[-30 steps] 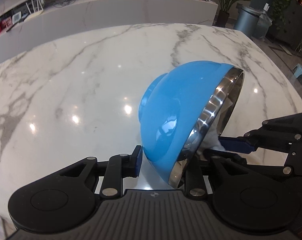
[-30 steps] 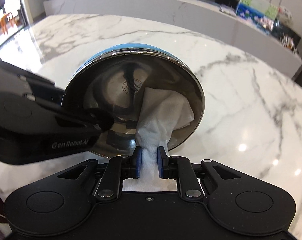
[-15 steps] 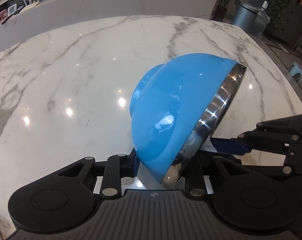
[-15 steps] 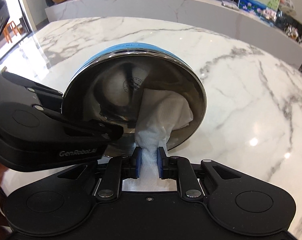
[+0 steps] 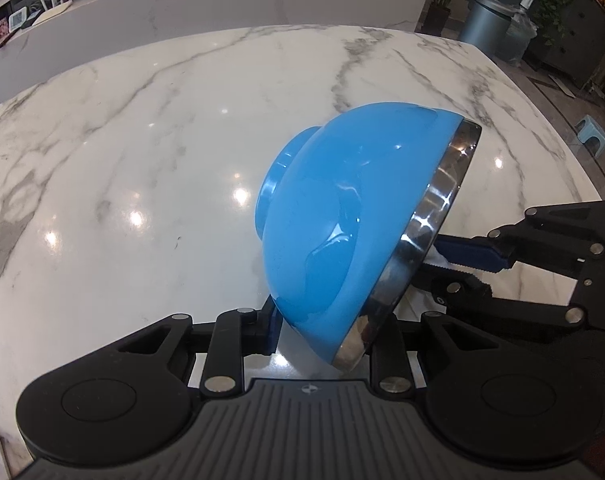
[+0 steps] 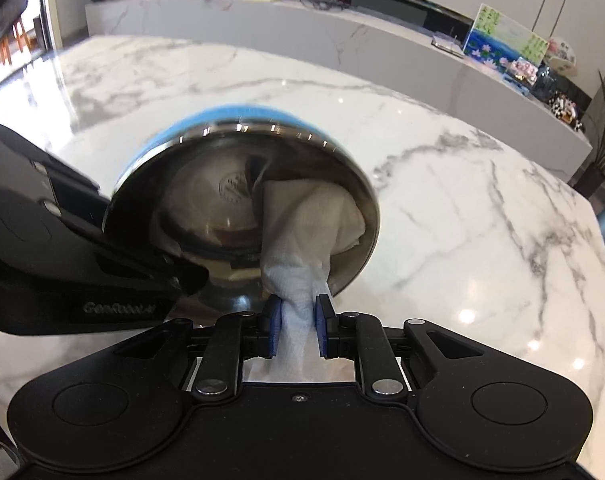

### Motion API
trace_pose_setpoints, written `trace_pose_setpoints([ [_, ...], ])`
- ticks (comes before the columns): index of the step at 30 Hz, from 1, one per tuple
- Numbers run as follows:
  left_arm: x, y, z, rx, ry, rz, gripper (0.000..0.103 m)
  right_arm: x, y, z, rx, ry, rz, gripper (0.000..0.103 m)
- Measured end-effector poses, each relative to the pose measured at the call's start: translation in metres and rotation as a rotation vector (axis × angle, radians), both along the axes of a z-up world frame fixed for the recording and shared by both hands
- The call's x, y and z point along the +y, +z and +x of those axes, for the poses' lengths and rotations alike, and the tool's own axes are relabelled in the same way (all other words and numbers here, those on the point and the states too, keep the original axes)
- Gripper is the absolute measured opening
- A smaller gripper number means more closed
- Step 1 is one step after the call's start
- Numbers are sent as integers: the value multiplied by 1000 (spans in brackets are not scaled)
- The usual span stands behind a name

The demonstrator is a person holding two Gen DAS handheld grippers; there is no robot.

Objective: Clean bowl
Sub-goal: 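Wipe the bowl interior with the cloth in the right gripper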

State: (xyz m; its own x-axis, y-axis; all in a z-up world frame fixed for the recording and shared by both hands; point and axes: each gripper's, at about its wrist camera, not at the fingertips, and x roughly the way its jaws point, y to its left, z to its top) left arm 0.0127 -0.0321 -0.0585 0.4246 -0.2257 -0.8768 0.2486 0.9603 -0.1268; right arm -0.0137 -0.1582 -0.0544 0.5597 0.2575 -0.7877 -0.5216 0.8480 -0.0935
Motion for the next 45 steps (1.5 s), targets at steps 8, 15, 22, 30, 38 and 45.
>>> trace_pose_setpoints([
  [8, 7, 1, 2, -10, 36, -10, 25, 6, -1, 14, -14, 13, 85, 18],
  [15, 17, 0, 3, -11, 88, -41, 25, 10, -1, 11, -7, 19, 91, 17],
  [22, 28, 6, 4, -58, 150, -64, 25, 10, 5, 16, 2, -2, 116, 14],
  [30, 30, 7, 7, -73, 175, -49, 19, 16, 7, 16, 23, 12, 127, 14],
  [38, 27, 6, 4, -46, 117, -34, 17, 22, 5, 14, 17, 27, 127, 15],
  [45, 29, 6, 4, -25, 105, -47, 17, 28, 0, 15, 21, 27, 91, 12],
])
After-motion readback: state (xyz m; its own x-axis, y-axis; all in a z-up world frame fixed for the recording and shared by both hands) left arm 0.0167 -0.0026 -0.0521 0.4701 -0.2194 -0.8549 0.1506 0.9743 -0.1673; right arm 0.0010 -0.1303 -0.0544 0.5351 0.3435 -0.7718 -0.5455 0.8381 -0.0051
